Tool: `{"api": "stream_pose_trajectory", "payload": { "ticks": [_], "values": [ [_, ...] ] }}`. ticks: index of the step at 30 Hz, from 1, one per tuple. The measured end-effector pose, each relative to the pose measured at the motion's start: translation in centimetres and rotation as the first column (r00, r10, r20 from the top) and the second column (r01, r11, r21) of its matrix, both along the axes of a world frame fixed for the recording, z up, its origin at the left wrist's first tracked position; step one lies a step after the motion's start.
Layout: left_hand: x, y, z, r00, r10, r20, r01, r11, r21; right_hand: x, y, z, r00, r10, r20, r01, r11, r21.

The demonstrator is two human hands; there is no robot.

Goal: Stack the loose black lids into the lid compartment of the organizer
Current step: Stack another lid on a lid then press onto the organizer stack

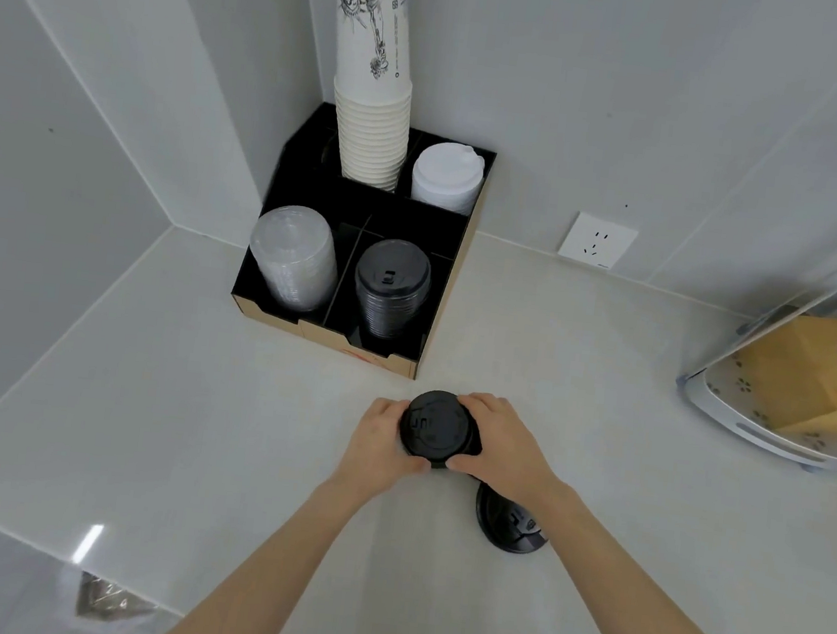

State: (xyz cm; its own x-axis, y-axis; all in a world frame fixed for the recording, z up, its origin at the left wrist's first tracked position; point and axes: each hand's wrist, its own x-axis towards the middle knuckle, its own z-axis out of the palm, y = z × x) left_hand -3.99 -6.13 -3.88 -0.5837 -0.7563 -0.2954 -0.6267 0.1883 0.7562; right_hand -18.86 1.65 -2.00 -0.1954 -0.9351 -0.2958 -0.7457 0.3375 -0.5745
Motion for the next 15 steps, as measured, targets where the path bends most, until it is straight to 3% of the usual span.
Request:
{"api": "stream_pose_trajectory", "payload": {
  "ticks": [7,15],
  "values": [
    [0.6,-0.7,1.7,0.988,0.046,-0.144,-0.053,0.998,-0.044,-0.4,-0.6,1.3,0.993,-0.053,0.105,0.068,0.988,-0.139],
    [1.5,-4.5,6.5,0.96,0.059,-0.274,-0.122,0.968,-0.218,-0.5,-4.2,5.8,0.966,-0.087,0.245,0.163,0.938,-0.307]
  ]
}}
